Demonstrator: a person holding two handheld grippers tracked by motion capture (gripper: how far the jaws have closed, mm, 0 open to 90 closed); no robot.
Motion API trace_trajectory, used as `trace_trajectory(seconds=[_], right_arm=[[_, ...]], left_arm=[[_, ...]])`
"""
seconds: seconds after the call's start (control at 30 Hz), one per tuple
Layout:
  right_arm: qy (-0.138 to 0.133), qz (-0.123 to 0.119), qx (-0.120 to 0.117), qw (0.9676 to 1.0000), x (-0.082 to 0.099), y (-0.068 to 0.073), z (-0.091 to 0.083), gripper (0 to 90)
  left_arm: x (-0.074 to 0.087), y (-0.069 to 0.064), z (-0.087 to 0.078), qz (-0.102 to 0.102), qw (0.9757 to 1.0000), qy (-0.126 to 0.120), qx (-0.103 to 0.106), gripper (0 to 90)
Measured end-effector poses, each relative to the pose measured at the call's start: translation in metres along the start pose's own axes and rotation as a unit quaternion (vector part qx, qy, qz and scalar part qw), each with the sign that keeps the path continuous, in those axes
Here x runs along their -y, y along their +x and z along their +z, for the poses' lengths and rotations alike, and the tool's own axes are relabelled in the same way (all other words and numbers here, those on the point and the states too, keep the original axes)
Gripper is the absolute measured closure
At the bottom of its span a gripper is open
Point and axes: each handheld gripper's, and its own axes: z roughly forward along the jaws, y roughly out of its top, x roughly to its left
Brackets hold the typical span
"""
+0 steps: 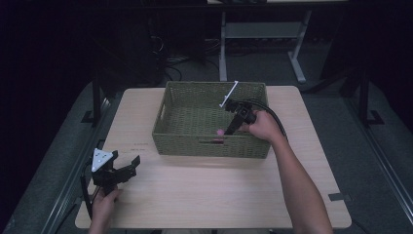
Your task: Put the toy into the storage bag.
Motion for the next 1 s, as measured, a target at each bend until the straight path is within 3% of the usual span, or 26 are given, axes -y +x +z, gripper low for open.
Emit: trace_trajectory(seconds=[0.23, 1.0], right_arm=[[-0.016, 0.009, 0.000, 0.9998, 0.008, -0.001, -0.007, 47.1], [-0.033, 0.011, 0.019, 0.9992, 0.014, 0.005, -0.025, 44.0]], left_arm=[[0.000, -0.002, 0.001, 0.002, 1.0000, 0.000, 0.002, 12.9], [-0.001, -0.003, 0.002, 0.003, 1.0000, 0.001, 0.004, 12.9]])
